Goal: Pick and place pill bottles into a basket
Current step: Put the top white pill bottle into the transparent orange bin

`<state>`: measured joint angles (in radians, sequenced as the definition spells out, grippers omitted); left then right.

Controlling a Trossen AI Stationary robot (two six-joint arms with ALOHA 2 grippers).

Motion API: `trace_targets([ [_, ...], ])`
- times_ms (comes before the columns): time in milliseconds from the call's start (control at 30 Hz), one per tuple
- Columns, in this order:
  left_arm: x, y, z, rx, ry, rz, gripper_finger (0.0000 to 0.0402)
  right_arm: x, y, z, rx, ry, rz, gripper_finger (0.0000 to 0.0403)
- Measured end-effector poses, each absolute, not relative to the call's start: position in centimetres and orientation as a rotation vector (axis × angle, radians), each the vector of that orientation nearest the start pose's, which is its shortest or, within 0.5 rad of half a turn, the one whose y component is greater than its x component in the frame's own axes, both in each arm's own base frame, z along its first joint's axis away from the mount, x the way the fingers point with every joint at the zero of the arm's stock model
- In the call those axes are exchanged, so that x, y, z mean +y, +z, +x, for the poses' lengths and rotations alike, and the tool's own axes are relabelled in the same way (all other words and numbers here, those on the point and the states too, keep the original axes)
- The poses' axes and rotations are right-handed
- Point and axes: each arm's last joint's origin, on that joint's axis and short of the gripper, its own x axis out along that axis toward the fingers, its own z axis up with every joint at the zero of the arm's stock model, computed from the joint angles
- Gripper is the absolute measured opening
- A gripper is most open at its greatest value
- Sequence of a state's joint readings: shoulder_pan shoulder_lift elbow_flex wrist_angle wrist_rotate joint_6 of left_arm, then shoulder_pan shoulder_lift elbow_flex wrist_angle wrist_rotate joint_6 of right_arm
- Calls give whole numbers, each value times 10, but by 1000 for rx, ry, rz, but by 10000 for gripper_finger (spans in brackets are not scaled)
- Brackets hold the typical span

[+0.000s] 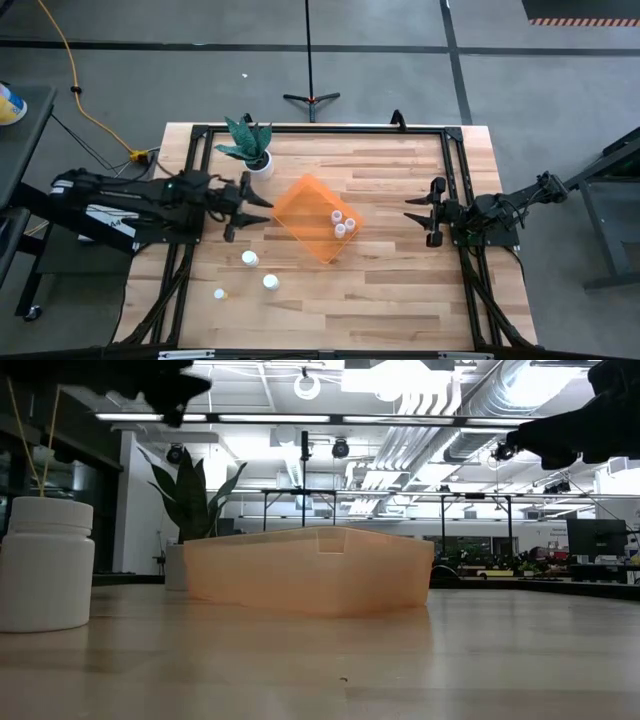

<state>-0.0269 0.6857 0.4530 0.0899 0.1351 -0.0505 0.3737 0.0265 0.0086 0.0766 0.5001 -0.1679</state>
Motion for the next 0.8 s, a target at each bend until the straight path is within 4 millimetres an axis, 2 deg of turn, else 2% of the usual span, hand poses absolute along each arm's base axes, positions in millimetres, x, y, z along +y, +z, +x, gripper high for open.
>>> trace_targets([
  [100, -11, 275, 182, 267, -236, -161, 238, 22, 172, 94, -41, -133, -164, 149],
  [233, -16, 286, 209, 448, -352, -229, 275, 22, 171, 94, -40, -134, -167, 149],
  [433, -17, 294, 244, 619, -316, -344, 302, 22, 171, 94, -40, -130, -159, 149],
  [600, -18, 291, 254, 792, -268, -495, 304, 22, 171, 94, -40, -129, -159, 149],
  [700, -18, 288, 251, 938, -186, -642, 297, 22, 171, 94, -40, -129, -159, 149],
  [800, -18, 279, 239, 1122, -32, -814, 289, 22, 171, 94, -38, -129, -160, 149],
])
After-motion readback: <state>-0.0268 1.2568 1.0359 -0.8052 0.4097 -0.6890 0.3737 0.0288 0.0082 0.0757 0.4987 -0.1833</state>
